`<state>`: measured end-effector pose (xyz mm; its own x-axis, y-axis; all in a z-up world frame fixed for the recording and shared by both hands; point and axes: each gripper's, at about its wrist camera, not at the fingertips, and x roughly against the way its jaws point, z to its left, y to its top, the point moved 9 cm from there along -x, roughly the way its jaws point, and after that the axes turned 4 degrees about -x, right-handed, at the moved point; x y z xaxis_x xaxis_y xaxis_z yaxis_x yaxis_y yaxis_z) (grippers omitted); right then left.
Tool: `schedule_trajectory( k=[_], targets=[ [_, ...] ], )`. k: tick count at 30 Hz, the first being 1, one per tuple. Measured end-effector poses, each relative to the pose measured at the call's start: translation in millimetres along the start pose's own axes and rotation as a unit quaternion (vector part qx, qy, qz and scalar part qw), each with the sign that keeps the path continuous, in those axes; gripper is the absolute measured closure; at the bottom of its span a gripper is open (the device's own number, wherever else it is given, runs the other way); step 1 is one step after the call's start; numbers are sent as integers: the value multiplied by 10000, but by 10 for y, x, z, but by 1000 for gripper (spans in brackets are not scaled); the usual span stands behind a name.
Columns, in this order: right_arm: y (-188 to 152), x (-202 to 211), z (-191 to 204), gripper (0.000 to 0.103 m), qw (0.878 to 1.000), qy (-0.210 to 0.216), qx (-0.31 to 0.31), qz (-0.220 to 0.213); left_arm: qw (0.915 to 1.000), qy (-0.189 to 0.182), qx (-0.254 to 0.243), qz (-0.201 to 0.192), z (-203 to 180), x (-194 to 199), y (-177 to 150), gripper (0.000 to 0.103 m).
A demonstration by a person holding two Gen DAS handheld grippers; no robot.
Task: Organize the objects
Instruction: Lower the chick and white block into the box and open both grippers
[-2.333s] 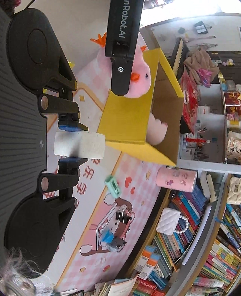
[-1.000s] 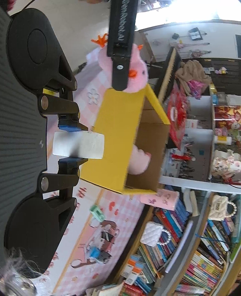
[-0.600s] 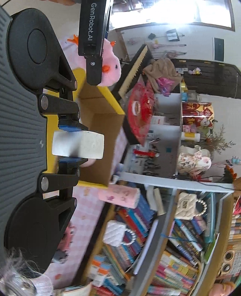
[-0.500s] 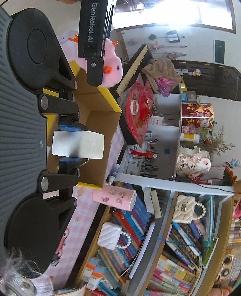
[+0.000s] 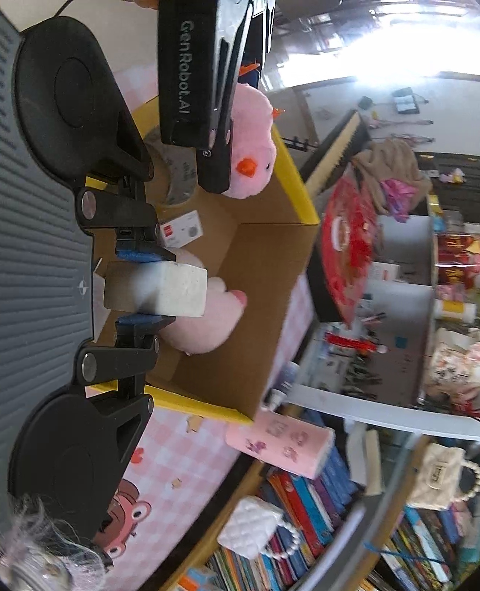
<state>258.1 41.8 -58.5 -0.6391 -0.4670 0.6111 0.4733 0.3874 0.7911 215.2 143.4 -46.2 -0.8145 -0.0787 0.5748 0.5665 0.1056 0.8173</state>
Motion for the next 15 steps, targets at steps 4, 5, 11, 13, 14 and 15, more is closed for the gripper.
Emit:
schedule_trajectory(
  k=[4,5,11,13,14,15],
  targets=[
    [-3,-81,-32,78,9996,200,-60,170,9999,72,-31,116,-24,-80,-23,45],
    [-4,-98,-34,78,9994,255,-72,220,9999,72,-25,128,-27,-90,-22,46],
    [3,-137,-9,78,9985,418,38,362,9999,77,-81,68,-80,-78,5,42],
    [4,-153,-10,78,9982,452,53,400,9999,60,-111,-27,-112,-31,33,35],
    [6,-157,-10,78,9981,459,49,408,9999,59,-110,-81,-118,-4,49,30],
    [8,-162,-12,78,9981,457,51,406,9998,53,-106,-155,-124,32,66,28]
  ],
)
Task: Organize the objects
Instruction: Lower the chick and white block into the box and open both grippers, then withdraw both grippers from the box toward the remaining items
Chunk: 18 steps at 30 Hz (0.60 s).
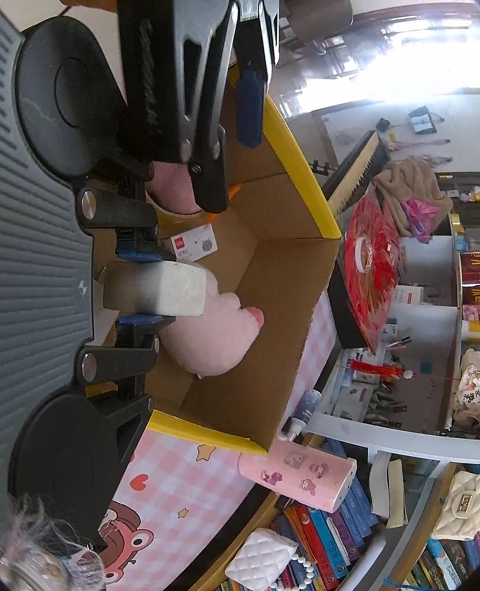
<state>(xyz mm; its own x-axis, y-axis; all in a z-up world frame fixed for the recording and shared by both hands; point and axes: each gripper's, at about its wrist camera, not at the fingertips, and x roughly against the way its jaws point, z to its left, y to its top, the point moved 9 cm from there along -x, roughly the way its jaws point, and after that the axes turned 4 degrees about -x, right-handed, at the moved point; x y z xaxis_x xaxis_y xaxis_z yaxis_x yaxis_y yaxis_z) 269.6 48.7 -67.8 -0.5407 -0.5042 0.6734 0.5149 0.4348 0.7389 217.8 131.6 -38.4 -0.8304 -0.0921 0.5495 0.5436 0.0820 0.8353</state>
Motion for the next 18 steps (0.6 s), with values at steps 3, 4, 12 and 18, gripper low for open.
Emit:
schedule_trajectory(
  k=[3,4,12,18],
  targets=[
    [12,19,-2,73,10000,-61,-26,-68,9997,-23,57,-224,5,126,70,22],
    [23,46,-9,60,9998,-116,-51,-150,9995,-26,96,-313,13,174,100,21],
    [165,449,38,38,9956,-281,-75,-889,9969,-21,324,-710,90,482,220,12],
    [143,742,87,27,9905,-595,-156,-1228,9961,69,213,-850,81,684,125,5]
  ],
)
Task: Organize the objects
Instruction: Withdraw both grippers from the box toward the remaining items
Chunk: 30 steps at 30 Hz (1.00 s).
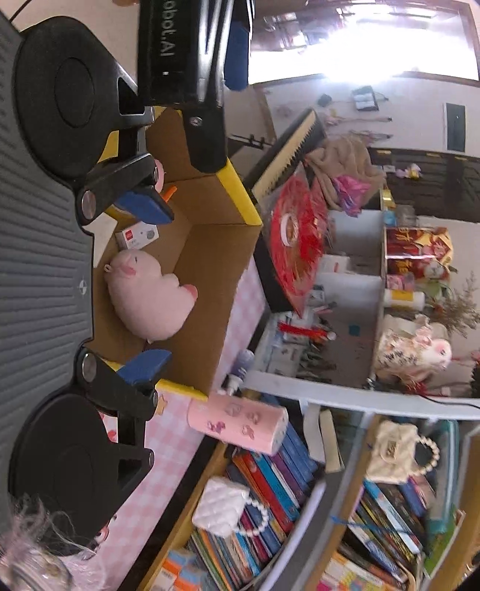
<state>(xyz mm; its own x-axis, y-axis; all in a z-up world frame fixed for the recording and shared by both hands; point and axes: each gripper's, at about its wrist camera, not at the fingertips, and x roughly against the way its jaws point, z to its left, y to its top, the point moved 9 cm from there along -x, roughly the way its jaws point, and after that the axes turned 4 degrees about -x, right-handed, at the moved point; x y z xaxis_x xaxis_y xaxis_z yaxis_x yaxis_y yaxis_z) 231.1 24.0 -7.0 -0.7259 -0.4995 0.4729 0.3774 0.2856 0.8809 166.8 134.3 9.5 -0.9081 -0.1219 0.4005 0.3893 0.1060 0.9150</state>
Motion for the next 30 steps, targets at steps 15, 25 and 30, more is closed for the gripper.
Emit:
schedule_trajectory(
  k=[15,25,30],
  targets=[
    [-585,623,91,18,9945,-972,-336,184,9966,-346,-38,746,-4,297,-566,4],
    [-1003,901,82,18,9813,-1589,-953,530,9924,-604,-228,1045,-7,528,-817,4],
    [-1146,1016,165,16,9773,-1747,-1020,628,9897,-711,-322,1200,-16,598,-917,4]
  ],
)
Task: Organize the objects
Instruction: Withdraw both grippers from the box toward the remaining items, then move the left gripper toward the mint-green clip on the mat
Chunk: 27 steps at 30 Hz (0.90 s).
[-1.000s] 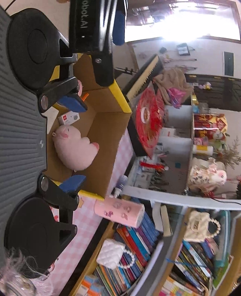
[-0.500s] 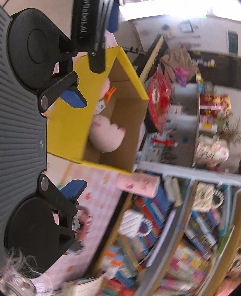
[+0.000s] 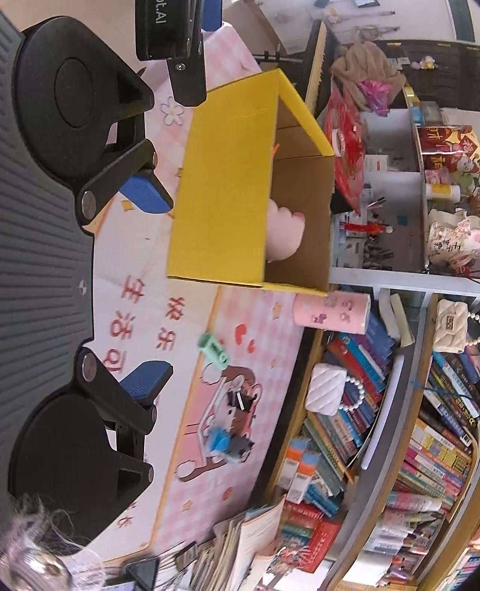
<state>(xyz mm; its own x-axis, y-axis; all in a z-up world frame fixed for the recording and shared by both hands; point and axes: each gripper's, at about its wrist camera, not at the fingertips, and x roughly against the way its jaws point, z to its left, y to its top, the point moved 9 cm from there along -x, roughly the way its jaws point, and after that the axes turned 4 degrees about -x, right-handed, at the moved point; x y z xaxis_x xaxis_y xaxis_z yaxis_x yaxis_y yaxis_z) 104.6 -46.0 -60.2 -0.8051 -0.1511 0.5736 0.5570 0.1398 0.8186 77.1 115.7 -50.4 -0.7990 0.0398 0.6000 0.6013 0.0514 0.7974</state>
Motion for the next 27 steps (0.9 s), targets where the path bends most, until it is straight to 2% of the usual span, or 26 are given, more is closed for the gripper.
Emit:
schedule_trajectory(
  k=[13,27],
  targets=[
    [-269,237,-110,13,9989,-410,-158,150,9986,-328,-299,274,-182,43,-189,4],
    [-466,407,-516,12,9940,-939,-488,279,9927,-869,-716,437,-654,-19,-267,4]
  ],
)
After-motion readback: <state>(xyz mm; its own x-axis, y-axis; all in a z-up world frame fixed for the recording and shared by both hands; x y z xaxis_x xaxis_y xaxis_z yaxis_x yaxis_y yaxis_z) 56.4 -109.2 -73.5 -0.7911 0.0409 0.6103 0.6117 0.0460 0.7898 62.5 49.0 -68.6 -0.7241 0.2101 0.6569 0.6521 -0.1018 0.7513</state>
